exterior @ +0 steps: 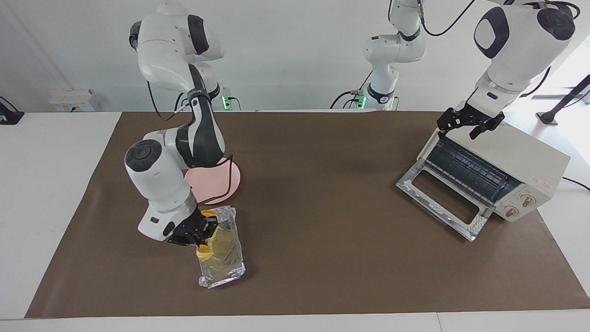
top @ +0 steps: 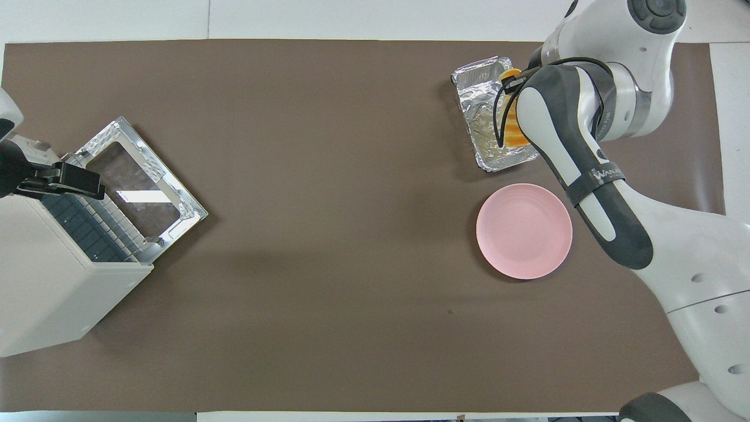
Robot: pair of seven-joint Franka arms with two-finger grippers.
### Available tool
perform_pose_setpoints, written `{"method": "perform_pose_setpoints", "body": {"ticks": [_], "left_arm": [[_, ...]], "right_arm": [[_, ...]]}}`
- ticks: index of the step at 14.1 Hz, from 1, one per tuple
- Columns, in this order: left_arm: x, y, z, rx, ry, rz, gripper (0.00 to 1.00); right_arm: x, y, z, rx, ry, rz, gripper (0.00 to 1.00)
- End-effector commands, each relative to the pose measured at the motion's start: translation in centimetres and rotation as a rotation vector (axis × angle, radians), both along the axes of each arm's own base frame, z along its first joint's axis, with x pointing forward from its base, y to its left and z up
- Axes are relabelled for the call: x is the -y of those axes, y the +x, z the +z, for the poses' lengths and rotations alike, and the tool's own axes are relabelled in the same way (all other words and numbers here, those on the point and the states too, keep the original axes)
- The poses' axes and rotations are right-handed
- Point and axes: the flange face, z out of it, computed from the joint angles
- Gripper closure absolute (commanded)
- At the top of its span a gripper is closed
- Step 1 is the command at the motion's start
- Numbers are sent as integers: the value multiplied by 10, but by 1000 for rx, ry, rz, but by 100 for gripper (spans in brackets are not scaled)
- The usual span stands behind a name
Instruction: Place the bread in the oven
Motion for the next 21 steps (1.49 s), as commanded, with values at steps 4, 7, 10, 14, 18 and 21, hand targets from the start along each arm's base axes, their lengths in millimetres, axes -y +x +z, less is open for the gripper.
{"method": "perform_pose_setpoints", "body": {"ticks": [4, 7, 10, 14, 18, 21], "left_arm": [[-1, -4, 6, 2, -15, -4, 0], [-1, -4, 6, 2, -15, -4, 0], [-1, -4, 6, 2, -15, -4, 0], [-1, -4, 6, 2, -15, -4, 0], [-1, -4, 6, 2, -15, -4, 0], [-1, -4, 6, 2, -15, -4, 0]], "right_arm": [[-19, 3, -41, 14, 32, 53, 100], [-25, -5, -61, 38, 39, 101, 100], [-36, -14, -70, 37, 38, 113, 49], [-37, -17, -54, -48, 35, 107, 0], [-5, -8, -35, -45, 5, 55, 0], [24, -2, -28, -35, -34, 22, 0]]}}
